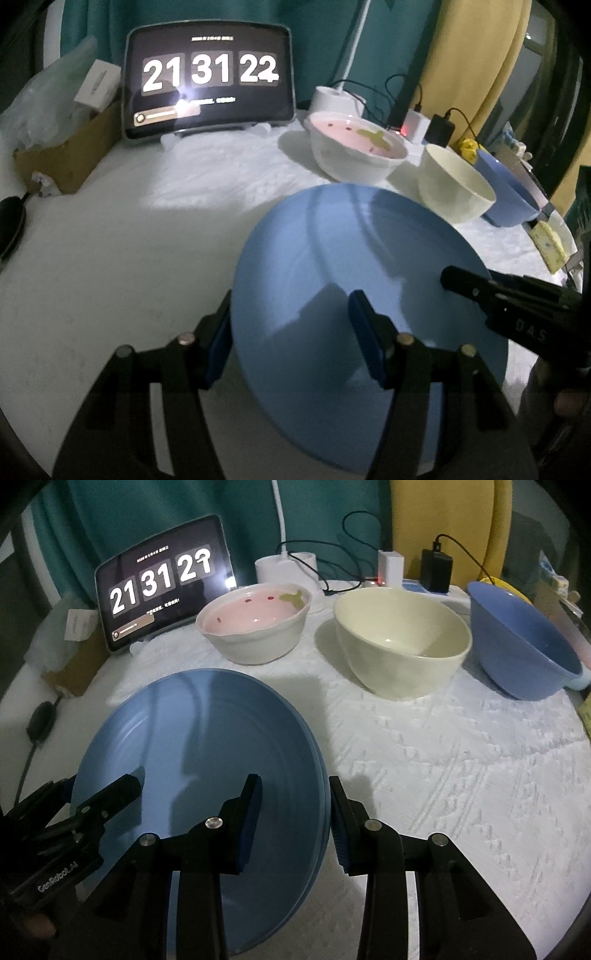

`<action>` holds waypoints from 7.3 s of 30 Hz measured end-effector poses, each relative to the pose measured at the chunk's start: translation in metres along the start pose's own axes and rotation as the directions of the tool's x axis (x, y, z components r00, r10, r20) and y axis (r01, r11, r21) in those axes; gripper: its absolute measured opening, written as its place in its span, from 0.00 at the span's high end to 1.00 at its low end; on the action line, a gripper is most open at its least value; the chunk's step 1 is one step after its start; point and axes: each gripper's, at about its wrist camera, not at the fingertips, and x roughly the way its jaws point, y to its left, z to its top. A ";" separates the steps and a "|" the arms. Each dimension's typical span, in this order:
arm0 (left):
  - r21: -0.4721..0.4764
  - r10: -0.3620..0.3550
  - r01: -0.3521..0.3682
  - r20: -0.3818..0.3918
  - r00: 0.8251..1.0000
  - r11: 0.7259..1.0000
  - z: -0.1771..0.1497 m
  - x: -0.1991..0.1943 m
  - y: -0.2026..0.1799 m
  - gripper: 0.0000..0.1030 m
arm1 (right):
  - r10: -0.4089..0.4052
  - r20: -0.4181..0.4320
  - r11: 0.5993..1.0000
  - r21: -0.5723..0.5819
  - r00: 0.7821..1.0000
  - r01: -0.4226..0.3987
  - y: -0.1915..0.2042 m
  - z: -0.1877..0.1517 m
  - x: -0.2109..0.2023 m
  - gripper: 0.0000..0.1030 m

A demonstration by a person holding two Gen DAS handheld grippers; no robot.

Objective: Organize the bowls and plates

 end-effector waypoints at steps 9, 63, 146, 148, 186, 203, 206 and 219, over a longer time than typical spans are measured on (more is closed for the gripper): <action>0.030 0.011 -0.012 0.022 1.000 0.999 0.000 0.001 -0.002 0.41 | 0.001 0.006 1.000 -0.004 1.000 -0.001 -0.002 -0.001 0.008 0.62; 0.187 -0.030 0.016 0.075 0.997 0.982 -0.004 -0.054 -0.133 0.39 | -0.018 0.166 0.991 0.137 0.986 -0.006 -0.127 -0.048 -0.092 0.62; 0.333 -0.182 0.126 0.141 0.973 0.934 0.096 0.082 -0.317 0.39 | -0.182 0.169 0.953 0.273 0.969 0.131 -0.294 0.034 -0.012 0.84; 0.336 -0.171 0.122 0.120 0.978 0.934 0.094 0.090 -0.319 0.39 | -0.176 0.174 0.953 0.277 0.969 0.123 -0.294 0.034 -0.012 0.86; 0.373 -0.208 0.149 0.122 0.971 0.916 0.059 0.030 -0.296 0.60 | -0.155 0.187 0.959 0.264 0.970 0.102 -0.262 0.000 -0.067 0.87; 0.355 -0.215 0.164 0.110 0.970 0.921 0.037 0.007 -0.274 0.60 | -0.161 0.190 0.963 0.247 0.969 0.111 -0.226 -0.030 -0.089 0.86; 0.352 -0.212 0.164 0.104 0.972 0.922 0.032 0.002 -0.266 0.60 | -0.153 0.180 0.965 0.239 0.972 0.108 -0.220 -0.034 -0.090 0.86; 0.332 -0.205 0.170 0.075 0.976 0.928 0.005 -0.011 -0.242 0.60 | -0.129 0.144 0.971 0.221 0.981 0.096 -0.194 -0.058 -0.098 0.84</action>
